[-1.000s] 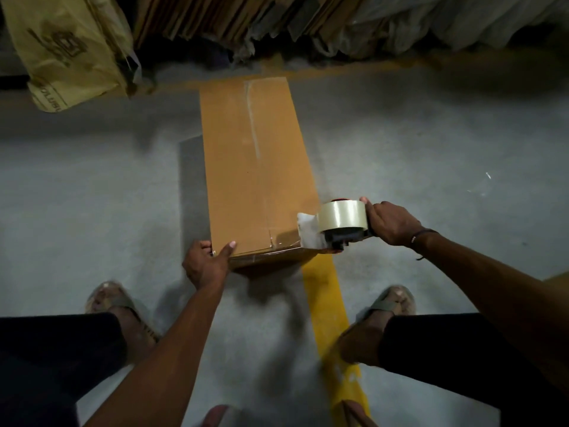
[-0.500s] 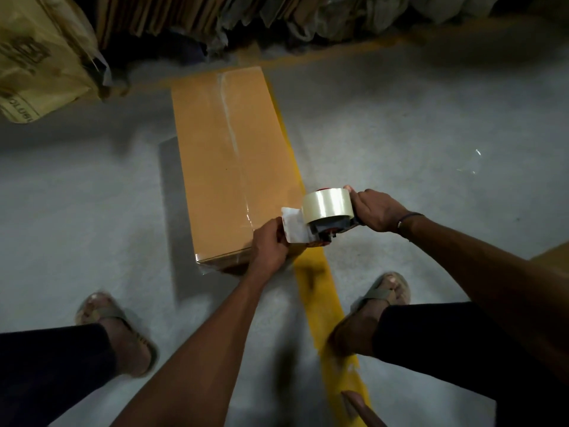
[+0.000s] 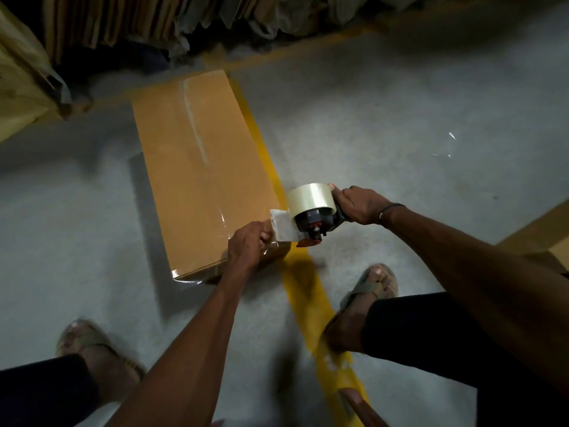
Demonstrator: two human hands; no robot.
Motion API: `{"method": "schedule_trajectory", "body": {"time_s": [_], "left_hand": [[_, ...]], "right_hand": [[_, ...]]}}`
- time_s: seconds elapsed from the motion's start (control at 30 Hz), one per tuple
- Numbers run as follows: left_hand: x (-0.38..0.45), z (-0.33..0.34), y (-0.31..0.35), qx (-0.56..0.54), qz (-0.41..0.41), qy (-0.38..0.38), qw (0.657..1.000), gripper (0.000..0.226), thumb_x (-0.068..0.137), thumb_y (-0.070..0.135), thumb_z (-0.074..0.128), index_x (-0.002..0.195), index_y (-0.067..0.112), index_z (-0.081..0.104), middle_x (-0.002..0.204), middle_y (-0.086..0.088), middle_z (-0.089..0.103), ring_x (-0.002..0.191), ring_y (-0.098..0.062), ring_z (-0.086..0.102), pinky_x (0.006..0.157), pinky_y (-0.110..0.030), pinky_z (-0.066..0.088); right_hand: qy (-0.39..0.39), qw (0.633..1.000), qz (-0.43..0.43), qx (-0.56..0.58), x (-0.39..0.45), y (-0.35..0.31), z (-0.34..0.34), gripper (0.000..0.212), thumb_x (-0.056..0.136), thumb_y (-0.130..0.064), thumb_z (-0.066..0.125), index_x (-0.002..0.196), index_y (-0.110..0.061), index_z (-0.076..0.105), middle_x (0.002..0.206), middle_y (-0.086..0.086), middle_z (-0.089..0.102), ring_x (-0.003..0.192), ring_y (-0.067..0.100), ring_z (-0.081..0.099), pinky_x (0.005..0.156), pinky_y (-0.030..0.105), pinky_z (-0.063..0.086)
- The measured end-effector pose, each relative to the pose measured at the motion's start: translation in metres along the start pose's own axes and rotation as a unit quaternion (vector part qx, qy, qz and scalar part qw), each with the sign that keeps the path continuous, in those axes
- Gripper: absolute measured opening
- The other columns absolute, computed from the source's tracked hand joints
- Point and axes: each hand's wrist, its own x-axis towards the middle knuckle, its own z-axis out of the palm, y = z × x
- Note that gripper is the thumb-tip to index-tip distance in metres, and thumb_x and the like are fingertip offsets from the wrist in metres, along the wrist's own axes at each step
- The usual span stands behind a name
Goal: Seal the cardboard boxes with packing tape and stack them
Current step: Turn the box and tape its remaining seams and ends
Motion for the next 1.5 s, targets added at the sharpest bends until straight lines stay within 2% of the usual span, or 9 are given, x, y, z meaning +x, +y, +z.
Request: {"method": "schedule_trajectory", "body": {"time_s": [0.1,0.23,0.43,0.53,0.73,0.9,1.03,1.3,1.5], "left_hand": [[-0.009,0.006,0.032,-0.044,-0.053,-0.088,0.994,0.078,0.093,0.073,0.054,0.073,-0.002,0.063,0.05,0.007,0.059,0.048,-0.014,0.056,0.055,-0.026,0.044],[-0.024,0.015,0.078,-0.072,-0.087,-0.184,0.976,0.053,0.1,0.057,0.054,0.099,0.006,0.066,0.07,-0.009,0.075,0.055,-0.014,0.072,0.047,-0.022,0.054],[-0.001,0.039,0.085,-0.014,-0.169,-0.085,0.982,0.141,0.023,0.075,0.095,0.136,0.01,0.041,0.116,-0.008,0.056,0.097,-0.026,0.069,0.067,-0.038,0.064],[-0.007,0.041,0.091,-0.034,-0.146,-0.073,0.986,0.12,0.048,0.06,0.097,0.135,0.009,0.032,0.11,-0.008,0.051,0.091,-0.023,0.065,0.049,-0.031,0.059],[0.078,0.056,0.018,0.005,-0.157,-0.059,0.986,0.13,0.008,0.08,0.091,0.12,0.021,0.063,0.114,-0.006,0.074,0.097,-0.032,0.074,0.074,-0.053,0.063],[0.051,0.049,0.042,0.057,-0.167,-0.081,0.981,0.128,0.007,0.089,0.082,0.117,0.025,0.066,0.114,-0.009,0.072,0.099,-0.032,0.074,0.07,-0.037,0.061],[0.005,0.02,0.079,0.075,-0.17,-0.157,0.97,0.13,0.042,0.095,0.076,0.147,0.023,0.051,0.147,-0.022,0.056,0.139,-0.039,0.05,0.116,-0.058,0.032],[0.03,-0.003,0.042,0.241,-0.092,-0.12,0.959,0.051,0.074,0.062,0.074,0.071,0.011,0.071,0.073,-0.009,0.069,0.07,-0.031,0.064,0.075,-0.035,0.05],[0.008,0.004,0.036,0.396,0.011,-0.027,0.918,0.052,0.087,0.052,0.075,0.123,0.019,0.056,0.13,-0.009,0.062,0.122,-0.036,0.059,0.108,-0.052,0.042]], "right_hand": [[-0.019,1.0,-0.018,0.001,0.006,-0.008,0.004,0.07,0.109,-0.051,0.009,0.067,-0.02,0.055,0.061,-0.001,0.058,0.062,0.011,0.055,0.077,0.037,0.047],[-0.062,0.997,-0.023,0.026,0.013,-0.012,-0.008,0.074,0.109,-0.054,0.007,0.065,-0.019,0.056,0.06,0.001,0.06,0.062,0.016,0.059,0.069,0.031,0.045],[-0.072,0.997,-0.018,0.029,0.021,-0.01,-0.004,0.079,0.107,-0.056,0.006,0.067,-0.017,0.061,0.062,0.001,0.063,0.065,0.017,0.063,0.071,0.031,0.046],[-0.063,0.997,-0.014,0.035,0.02,-0.009,-0.001,0.08,0.108,-0.055,0.007,0.068,-0.014,0.063,0.062,0.001,0.065,0.064,0.017,0.064,0.074,0.033,0.048],[-0.03,0.999,0.005,-0.034,0.017,-0.007,0.002,0.078,0.103,-0.064,0.005,0.072,-0.018,0.06,0.069,0.002,0.063,0.069,0.018,0.061,0.074,0.035,0.045],[-0.003,0.999,0.04,-0.011,0.011,0.002,0.014,0.082,0.104,-0.064,0.005,0.071,-0.016,0.063,0.071,0.002,0.064,0.073,0.02,0.062,0.074,0.037,0.046],[0.094,0.985,0.142,0.018,0.001,0.014,0.024,0.08,0.103,-0.065,0.004,0.069,-0.018,0.059,0.071,0.004,0.062,0.071,0.026,0.06,0.069,0.037,0.047],[0.116,0.96,0.245,0.064,0.004,0.016,0.082,0.062,0.109,-0.053,0.023,0.086,-0.009,0.061,0.094,0.02,0.069,0.08,0.036,0.06,0.065,0.035,0.04],[0.059,0.952,0.256,0.157,0.017,-0.009,0.129,0.038,0.109,-0.031,0.042,0.117,0.003,0.059,0.122,0.028,0.059,0.112,0.045,0.057,0.087,0.045,0.045]]}}
